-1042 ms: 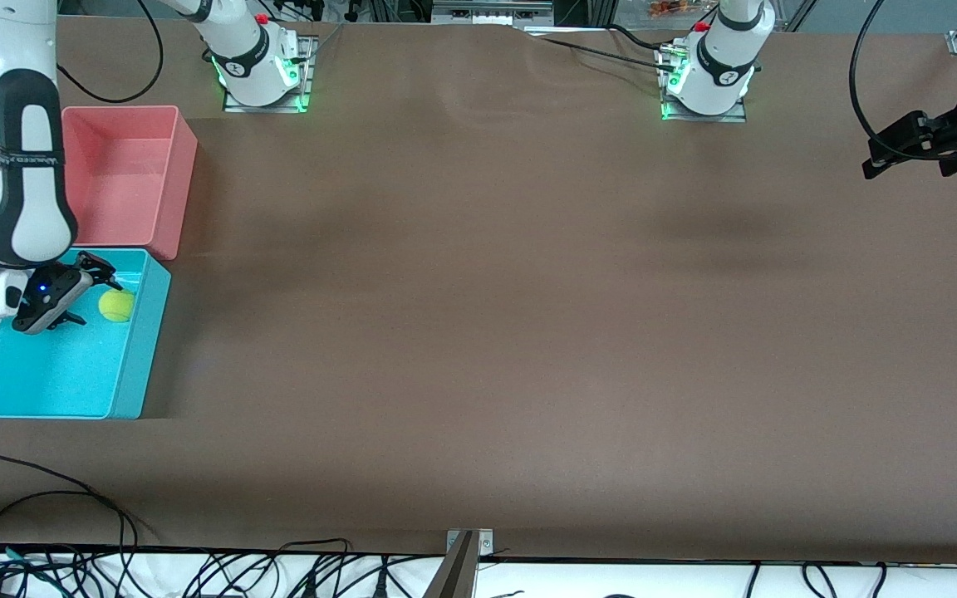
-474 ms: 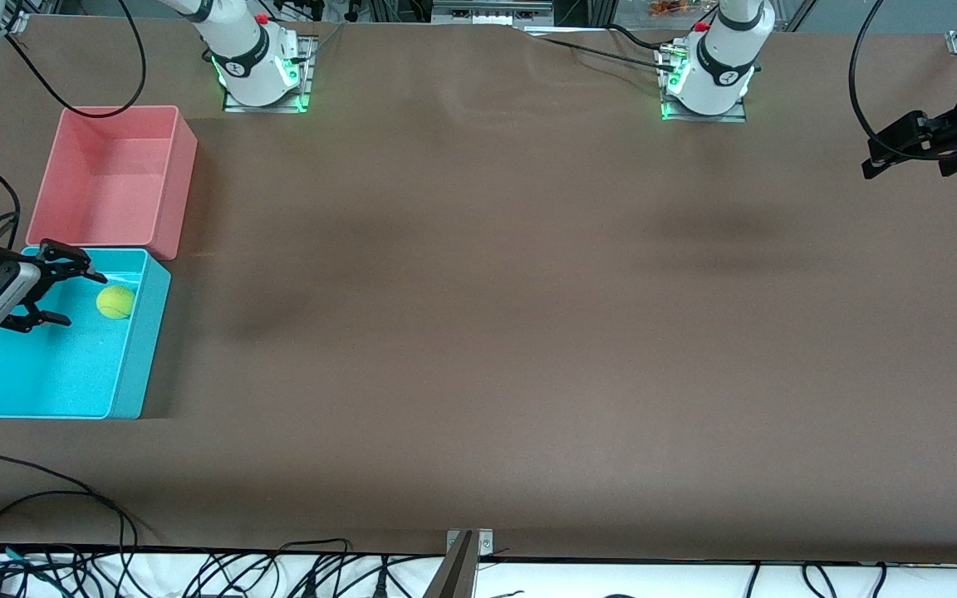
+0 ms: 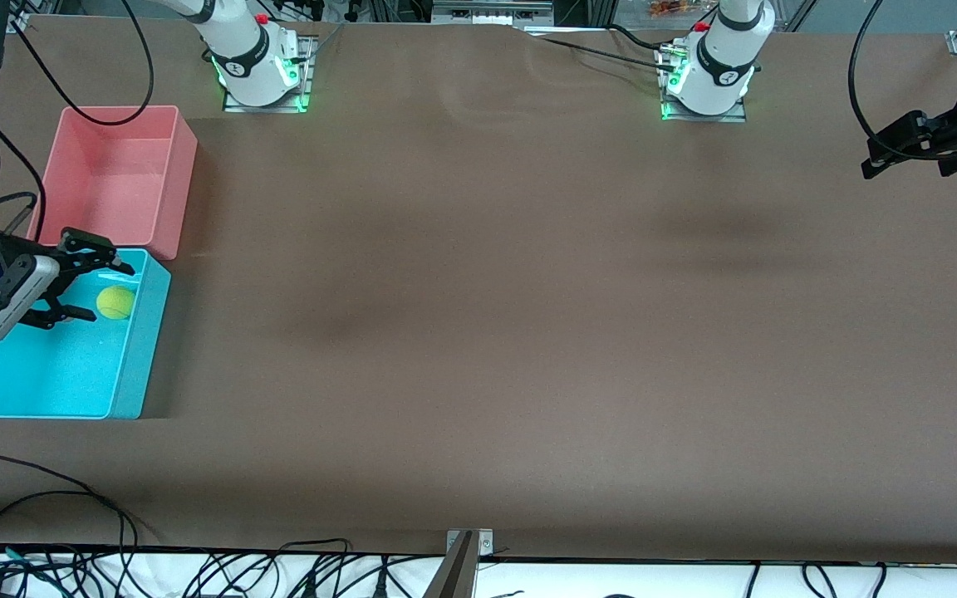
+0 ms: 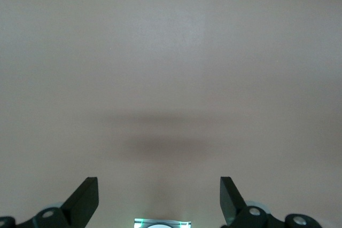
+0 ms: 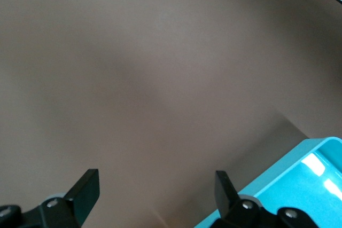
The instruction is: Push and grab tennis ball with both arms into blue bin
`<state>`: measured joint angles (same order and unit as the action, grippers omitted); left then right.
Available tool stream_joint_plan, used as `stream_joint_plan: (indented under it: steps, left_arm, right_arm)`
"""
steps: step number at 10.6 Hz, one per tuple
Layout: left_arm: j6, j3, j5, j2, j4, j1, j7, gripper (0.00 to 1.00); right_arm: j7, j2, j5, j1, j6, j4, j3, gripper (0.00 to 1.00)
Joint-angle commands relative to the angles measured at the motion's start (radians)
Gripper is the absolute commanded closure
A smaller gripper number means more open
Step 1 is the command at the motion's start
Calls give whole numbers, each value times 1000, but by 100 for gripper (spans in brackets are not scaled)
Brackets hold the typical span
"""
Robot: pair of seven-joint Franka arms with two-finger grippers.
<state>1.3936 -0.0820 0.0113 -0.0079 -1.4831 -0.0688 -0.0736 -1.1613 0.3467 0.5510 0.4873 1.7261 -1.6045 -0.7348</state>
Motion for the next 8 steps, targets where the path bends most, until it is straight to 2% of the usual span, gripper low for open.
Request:
stream_joint_plan:
  steps: [1,2,3,6,8]
  left_arm:
    - [-16,-1,-7,3,24,3,3,0]
    - [-16,-1,-5,3,24,3,3,0]
    - [-16,-1,-7,3,24,3,3,0]
    - [-16,-1,-7,3,24,3,3,0]
    - [-16,-1,-5,3,24,3,3,0]
  right_arm:
    - [135,-61,-48,66,-28,6,-9,4]
    - [190,-66,-62,77,-46,35,-5,4]
    - [265,-84,-87,77,-56,55,26,4]
    - [602,-208,-366,13,-17,54,286,4]
    - [688,-229,-385,-129,-16,54,455,3]
